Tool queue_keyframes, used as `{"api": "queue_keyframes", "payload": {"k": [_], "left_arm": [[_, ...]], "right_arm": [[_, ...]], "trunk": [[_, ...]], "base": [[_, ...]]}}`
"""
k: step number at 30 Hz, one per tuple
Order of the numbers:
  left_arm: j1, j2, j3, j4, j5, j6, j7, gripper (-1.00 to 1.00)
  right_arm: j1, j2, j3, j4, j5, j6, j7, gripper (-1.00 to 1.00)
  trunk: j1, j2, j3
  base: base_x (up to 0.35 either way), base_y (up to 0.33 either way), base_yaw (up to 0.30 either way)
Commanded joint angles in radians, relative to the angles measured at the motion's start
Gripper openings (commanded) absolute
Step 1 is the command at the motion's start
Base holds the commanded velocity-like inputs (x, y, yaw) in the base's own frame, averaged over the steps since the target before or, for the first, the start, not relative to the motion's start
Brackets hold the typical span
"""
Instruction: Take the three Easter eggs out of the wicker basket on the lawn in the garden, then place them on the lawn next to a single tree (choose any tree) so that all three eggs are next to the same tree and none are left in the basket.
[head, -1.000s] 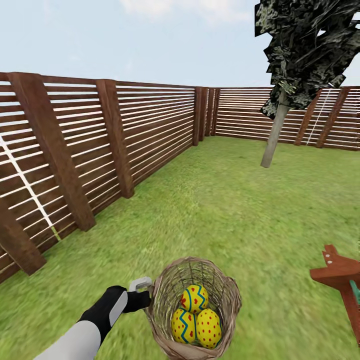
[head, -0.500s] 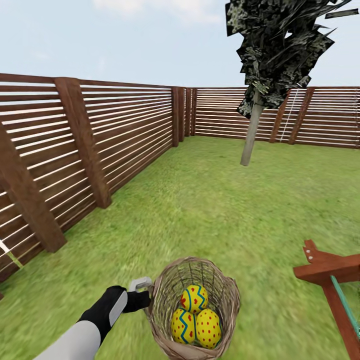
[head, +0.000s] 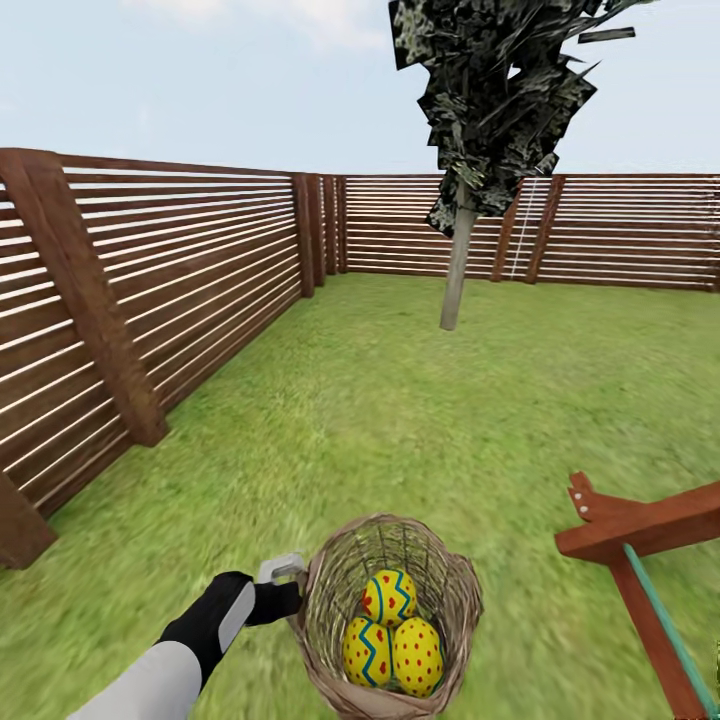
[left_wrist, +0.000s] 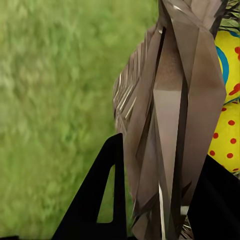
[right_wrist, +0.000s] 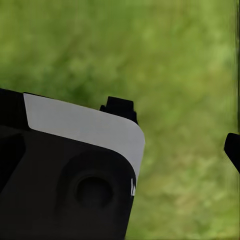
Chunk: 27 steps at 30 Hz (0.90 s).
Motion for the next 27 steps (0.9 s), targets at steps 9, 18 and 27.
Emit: {"api": "queue_keyframes", "payload": {"k": [9, 18, 27], "left_arm": [[0.0, 0.0, 0.006, -0.002, 0.013, 0.007, -0.001, -1.0], [0.0, 0.001, 0.006, -0.002, 0.013, 0.009, -0.001, -1.0], [0.0, 0.002, 0.006, -0.002, 0.013, 0.009, 0.002, -1.0]], "right_arm": [[-0.002, 0.001, -0.009, 0.005, 0.007, -0.008, 0.003, 1.0], [-0.002, 0.005, -0.008, 0.005, 0.01, -0.008, 0.002, 1.0], [-0.002, 0.004, -0.007, 0.0, 0.016, -0.013, -0.005, 1.0]], "trunk": [[0.001, 0.0, -0.001], [0.001, 0.0, -0.001], [0.001, 0.0, -0.001]], "base": [[0.319, 0.0, -0.289], [0.319, 0.0, -0.254], [0.319, 0.0, -0.007]]}}
